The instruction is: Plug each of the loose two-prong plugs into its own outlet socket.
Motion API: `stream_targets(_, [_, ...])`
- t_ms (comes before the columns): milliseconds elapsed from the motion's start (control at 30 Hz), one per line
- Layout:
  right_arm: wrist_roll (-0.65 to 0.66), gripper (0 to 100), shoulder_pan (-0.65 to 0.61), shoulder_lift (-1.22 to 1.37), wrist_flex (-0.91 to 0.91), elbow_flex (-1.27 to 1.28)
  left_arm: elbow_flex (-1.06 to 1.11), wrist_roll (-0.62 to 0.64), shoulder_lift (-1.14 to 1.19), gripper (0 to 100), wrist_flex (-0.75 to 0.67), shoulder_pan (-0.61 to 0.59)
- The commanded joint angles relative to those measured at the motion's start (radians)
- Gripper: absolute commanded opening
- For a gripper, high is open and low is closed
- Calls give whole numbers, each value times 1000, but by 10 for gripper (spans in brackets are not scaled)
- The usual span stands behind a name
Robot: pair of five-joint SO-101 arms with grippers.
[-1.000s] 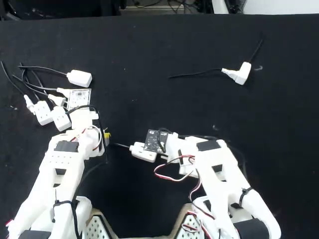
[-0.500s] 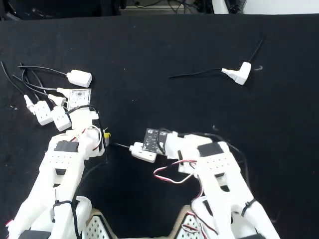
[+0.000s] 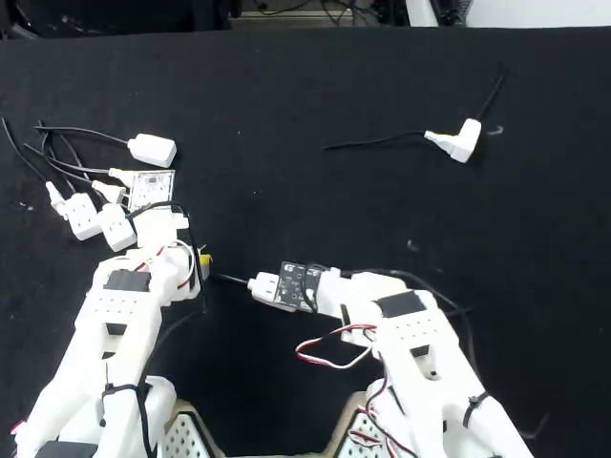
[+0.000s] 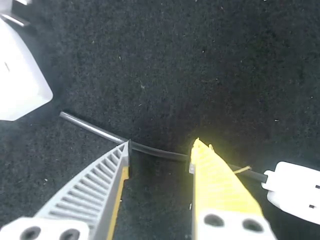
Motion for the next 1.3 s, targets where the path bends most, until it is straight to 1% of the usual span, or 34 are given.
stream_targets(0, [-32, 130, -8, -10, -29, -61, -2, 6, -21, 202, -9, -7])
stream_targets(133, [-46, 123, -9, -8, -28, -62, -2, 6, -21, 202, -9, -7])
stream_targets(167, [-46, 100, -8, -8, -28, -62, -2, 6, -23, 202, -9, -7])
stream_targets(233, [-46, 4, -6, -8, -28, -61, -2, 6, -23, 202, -9, -7])
stream_targets(267, [-48, 19, -3, -8, -28, -61, -2, 6, -23, 202, -9, -7])
stream_targets(367, [-48, 12, -2, -19, 21, -81, -2, 6, -25, 202, -9, -7])
stream_targets(567, [-69, 10, -11, -166, 307, -277, -2, 6, -25, 202, -9, -7])
stream_targets(667, [-120, 10, -29, -271, 356, -318, -2, 6, -25, 202, -9, -7])
stream_targets(767, [-155, 11, -91, -349, 359, -271, -2, 6, -25, 202, -9, -7])
stream_targets(833, [-161, 11, -149, -372, 358, -199, -2, 6, -25, 202, -9, -7])
stream_targets(900, [-164, 11, -176, -375, 358, -125, -1, 6, -25, 202, -8, -7])
stream_targets(967, [-164, 11, -158, -375, 347, -64, -1, 6, -25, 202, -8, -8])
stream_targets(1067, [-164, 11, -69, -375, 304, -4, -1, 6, -25, 202, -8, -8])
stream_targets(1133, [-164, 11, -28, -374, 308, 1, -1, 6, -25, 202, -8, -7])
stream_targets(1267, [-164, 12, -12, -374, 364, -24, -1, 6, -25, 202, -9, -7])
